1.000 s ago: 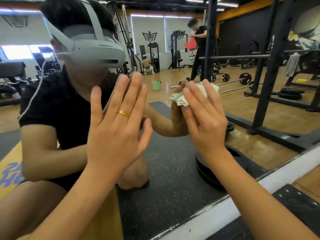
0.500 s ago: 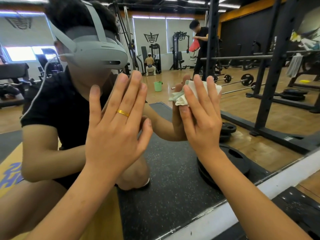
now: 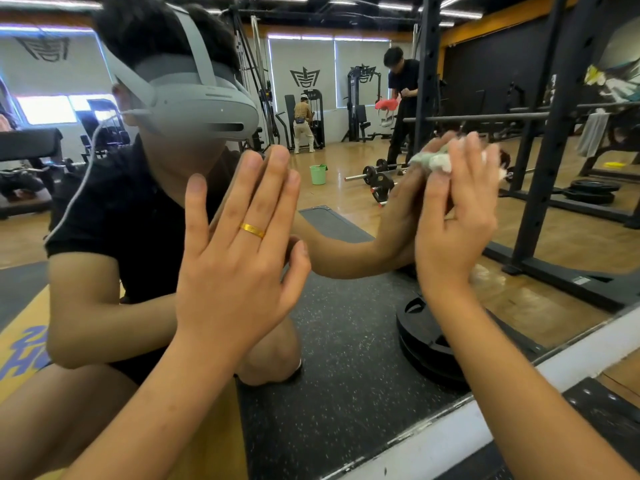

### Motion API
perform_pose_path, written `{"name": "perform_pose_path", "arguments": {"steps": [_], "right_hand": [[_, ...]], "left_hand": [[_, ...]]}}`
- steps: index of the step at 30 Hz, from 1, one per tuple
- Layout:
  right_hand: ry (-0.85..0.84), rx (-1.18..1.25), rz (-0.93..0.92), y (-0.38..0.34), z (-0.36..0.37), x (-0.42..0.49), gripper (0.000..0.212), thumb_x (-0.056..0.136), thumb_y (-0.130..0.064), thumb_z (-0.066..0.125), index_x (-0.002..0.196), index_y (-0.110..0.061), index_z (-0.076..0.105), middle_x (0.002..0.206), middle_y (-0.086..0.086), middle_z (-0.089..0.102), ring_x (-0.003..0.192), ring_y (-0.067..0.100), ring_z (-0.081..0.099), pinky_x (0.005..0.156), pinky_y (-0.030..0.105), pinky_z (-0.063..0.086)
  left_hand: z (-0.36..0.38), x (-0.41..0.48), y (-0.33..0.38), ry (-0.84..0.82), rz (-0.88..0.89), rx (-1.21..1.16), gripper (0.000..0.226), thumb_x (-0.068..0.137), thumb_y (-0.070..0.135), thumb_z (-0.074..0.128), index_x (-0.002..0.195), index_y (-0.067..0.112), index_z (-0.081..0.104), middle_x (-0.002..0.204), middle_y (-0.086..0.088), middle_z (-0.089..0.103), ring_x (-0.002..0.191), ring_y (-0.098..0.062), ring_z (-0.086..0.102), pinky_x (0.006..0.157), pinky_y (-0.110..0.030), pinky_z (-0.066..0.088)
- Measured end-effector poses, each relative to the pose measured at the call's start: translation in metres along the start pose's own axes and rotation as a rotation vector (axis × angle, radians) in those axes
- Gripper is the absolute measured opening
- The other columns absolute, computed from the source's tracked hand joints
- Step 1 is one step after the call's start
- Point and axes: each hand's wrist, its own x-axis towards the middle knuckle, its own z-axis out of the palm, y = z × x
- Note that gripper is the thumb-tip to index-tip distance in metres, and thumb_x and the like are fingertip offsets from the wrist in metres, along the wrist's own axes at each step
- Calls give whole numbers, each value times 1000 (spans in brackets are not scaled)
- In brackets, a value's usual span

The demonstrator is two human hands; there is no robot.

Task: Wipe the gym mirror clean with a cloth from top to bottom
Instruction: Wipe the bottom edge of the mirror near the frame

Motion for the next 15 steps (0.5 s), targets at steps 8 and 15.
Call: {"name": "perform_pose_path", "arguments": {"steps": [8,15], "right_hand": [[-130,-32,-212,18,-15,6,38,108,-14,54,144,-1,55,153,10,47,150,41,34,126,47,27],[-69,16,-185,17,-7,1,37,108,-13,54,143,-4,54,151,12,50,149,43,35,121,59,32]], "left_hand": [[-2,1,1,-4,-8,-23,60,103,32,45,157,6,38,166,-10,30,154,-29,28,123,-61,17],[-2,15,24,67,-70,-205,53,100,24,52,148,1,51,159,-15,41,151,-33,33,124,-58,3]]}}
